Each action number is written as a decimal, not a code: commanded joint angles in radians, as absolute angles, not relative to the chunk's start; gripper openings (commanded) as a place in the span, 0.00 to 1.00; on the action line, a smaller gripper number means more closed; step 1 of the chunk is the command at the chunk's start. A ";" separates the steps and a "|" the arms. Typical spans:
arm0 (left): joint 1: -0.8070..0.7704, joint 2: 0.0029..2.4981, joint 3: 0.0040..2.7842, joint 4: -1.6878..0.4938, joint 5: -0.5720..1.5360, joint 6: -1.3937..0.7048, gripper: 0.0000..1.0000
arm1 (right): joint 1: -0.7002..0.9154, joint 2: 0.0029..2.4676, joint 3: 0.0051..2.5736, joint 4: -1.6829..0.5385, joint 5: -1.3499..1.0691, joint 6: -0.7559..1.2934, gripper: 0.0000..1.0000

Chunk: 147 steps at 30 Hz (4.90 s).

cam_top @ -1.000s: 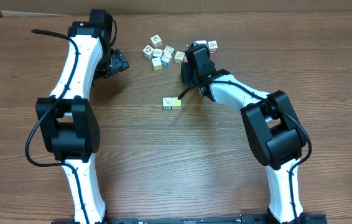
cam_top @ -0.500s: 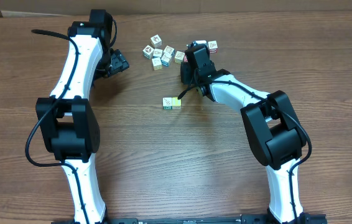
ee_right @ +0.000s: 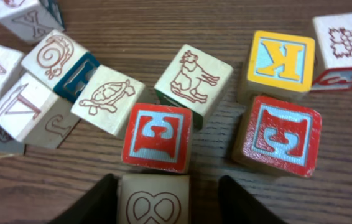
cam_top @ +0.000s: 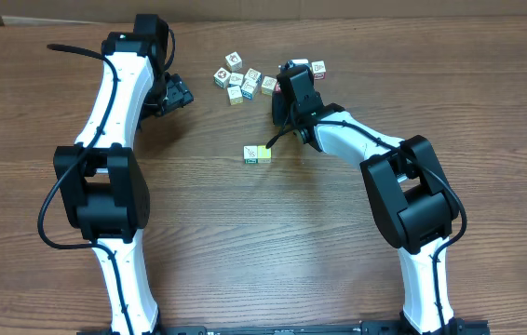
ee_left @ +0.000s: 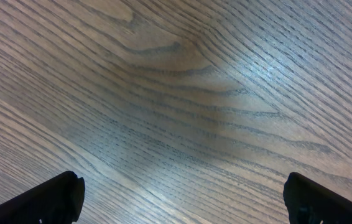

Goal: Form a horizontal line
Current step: 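Close the right gripper on the pretzel block and lift it, then carry the pretzel block down and lower it right of the B block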

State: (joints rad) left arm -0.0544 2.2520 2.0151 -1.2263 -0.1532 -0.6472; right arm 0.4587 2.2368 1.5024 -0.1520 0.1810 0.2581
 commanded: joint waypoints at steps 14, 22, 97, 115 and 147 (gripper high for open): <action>-0.057 2.263 2.033 -1.225 -0.157 -0.639 1.00 | 0.458 2.247 1.505 -0.146 0.178 0.258 0.60; -0.057 2.263 2.033 -1.225 -0.157 -0.639 1.00 | 0.458 2.262 1.505 -0.140 0.178 0.261 0.50; -0.057 2.263 2.033 -1.225 -0.157 -0.639 1.00 | 0.458 1.916 1.504 -0.750 0.128 0.262 0.24; -0.057 2.263 2.033 -1.225 -0.157 -0.639 1.00 | 0.458 1.943 1.397 -0.820 0.072 0.352 0.24; -0.057 2.263 2.033 -1.225 -0.157 -0.639 1.00 | 0.459 1.943 1.248 -0.529 0.005 0.374 0.24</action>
